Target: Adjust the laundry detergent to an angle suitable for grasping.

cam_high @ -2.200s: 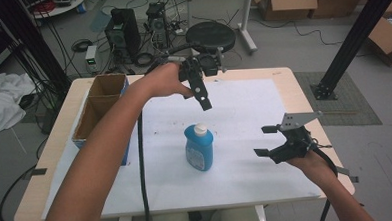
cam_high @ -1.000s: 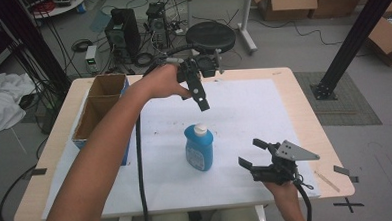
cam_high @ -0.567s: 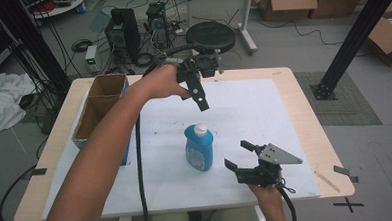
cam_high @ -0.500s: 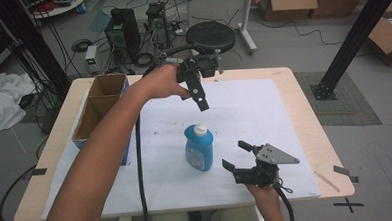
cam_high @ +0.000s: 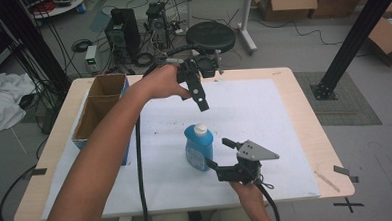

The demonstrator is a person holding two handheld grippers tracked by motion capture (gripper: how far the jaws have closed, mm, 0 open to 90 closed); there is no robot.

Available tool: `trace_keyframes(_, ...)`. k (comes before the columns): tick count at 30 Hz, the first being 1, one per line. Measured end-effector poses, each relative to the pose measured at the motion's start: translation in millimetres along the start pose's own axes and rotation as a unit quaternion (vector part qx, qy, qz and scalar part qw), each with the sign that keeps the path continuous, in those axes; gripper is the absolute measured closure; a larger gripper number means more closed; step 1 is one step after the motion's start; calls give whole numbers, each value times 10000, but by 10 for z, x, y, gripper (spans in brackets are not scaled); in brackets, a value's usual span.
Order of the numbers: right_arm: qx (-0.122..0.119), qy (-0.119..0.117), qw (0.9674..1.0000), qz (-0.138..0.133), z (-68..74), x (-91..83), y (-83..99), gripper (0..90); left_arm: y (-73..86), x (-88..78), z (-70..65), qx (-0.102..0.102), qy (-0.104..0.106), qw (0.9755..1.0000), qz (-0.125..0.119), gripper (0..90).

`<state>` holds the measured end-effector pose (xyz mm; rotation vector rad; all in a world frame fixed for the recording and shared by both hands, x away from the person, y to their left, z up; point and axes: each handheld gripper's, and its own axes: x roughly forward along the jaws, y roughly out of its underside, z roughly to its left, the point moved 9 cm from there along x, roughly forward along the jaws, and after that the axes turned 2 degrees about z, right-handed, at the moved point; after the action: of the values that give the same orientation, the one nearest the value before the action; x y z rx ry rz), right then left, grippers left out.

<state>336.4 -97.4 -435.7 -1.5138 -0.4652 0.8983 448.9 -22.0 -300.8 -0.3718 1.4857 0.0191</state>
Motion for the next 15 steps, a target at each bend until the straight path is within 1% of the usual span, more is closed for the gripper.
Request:
trace_keyframes(1,-28,-20,10000,-1,30,45,-22,145,0,-5,0,12,-4,10000,-6,210)
trace_keyframes(4,-36,-9,10000,8,53,96,-43,145,5,-11,3,26,-16,10000,8,210)
trace_keyframes(9,-18,36,10000,36,61,169,-47,145,11,-11,-3,20,-9,10000,19,210)
trace_keyframes(11,23,62,10000,62,55,226,-45,145,13,-12,-2,15,-5,10000,17,210)
trace_keyframes(12,23,62,10000,62,55,226,-45,145,10,-8,-5,-14,-4,10000,-4,210)
trace_keyframes(13,34,42,10000,72,63,272,-53,145,13,-5,-5,-2,-8,10000,11,210)
trace_keyframes(15,24,47,10000,79,68,310,-67,145,17,-5,-1,16,-3,10000,39,210)
